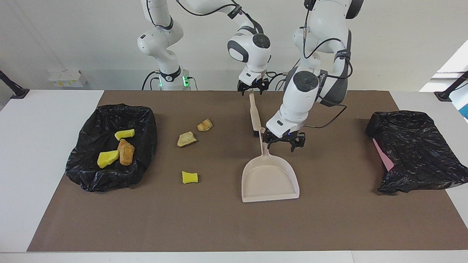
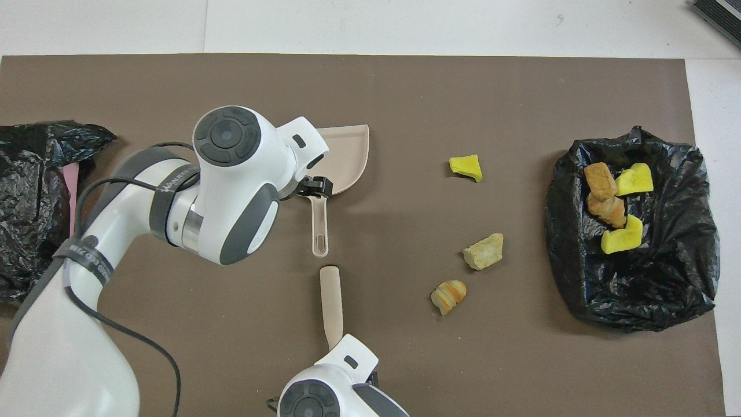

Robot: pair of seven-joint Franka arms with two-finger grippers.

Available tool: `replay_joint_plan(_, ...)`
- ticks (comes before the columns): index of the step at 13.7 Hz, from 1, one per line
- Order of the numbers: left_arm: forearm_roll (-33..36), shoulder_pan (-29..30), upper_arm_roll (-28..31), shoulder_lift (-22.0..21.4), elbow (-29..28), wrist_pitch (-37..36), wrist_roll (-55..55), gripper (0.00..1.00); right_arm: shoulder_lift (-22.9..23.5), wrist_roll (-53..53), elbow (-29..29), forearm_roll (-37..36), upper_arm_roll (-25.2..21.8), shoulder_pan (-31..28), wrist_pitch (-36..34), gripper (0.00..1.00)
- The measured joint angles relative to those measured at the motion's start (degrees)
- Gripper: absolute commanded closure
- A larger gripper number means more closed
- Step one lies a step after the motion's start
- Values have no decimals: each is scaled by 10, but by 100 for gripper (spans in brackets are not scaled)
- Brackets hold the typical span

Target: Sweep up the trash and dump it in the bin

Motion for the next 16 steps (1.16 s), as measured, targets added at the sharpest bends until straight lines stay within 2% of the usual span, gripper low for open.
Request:
replay_joint_plan(1,0,-13,0,3,-14,10,-10,0,0,0,-1,0,-1,0,0,9)
replay_joint_plan(4,0,-43,0,13,-49,28,-33,0,-1,0,-1,0,-2,-3,2,38)
replay_joint_plan(6,0,-49,1,26,-50,31,-35,0,-1,7,-1,0,-2,-3,3,65)
replay_joint_plan(7,0,-48,3,27,-48,29,-35,0,-1,8,-1,0,-2,-3,3,83)
replay_joint_plan(8,0,-47,6,26,-43,21,-35,12,-2,11,-1,0,-2,-3,3,98)
replay_joint_plan(10,0,-46,9,24,-33,3,-35,34,-4,28,0,0,-2,-2,4,100)
replay_joint_plan(11,0,-47,9,23,-30,-4,-35,39,-4,34,0,0,-2,-2,5,100)
replay_joint_plan(12,0,-47,9,22,-27,-10,-35,62,-5,36,0,0,-2,-2,5,100)
replay_joint_plan(13,0,-47,9,21,-23,-15,-35,100,-6,39,1,0,-2,-2,5,100)
replay_joint_plan(16,1,-46,10,21,-18,-18,-34,100,-26,50,1,0,-3,-3,0,100)
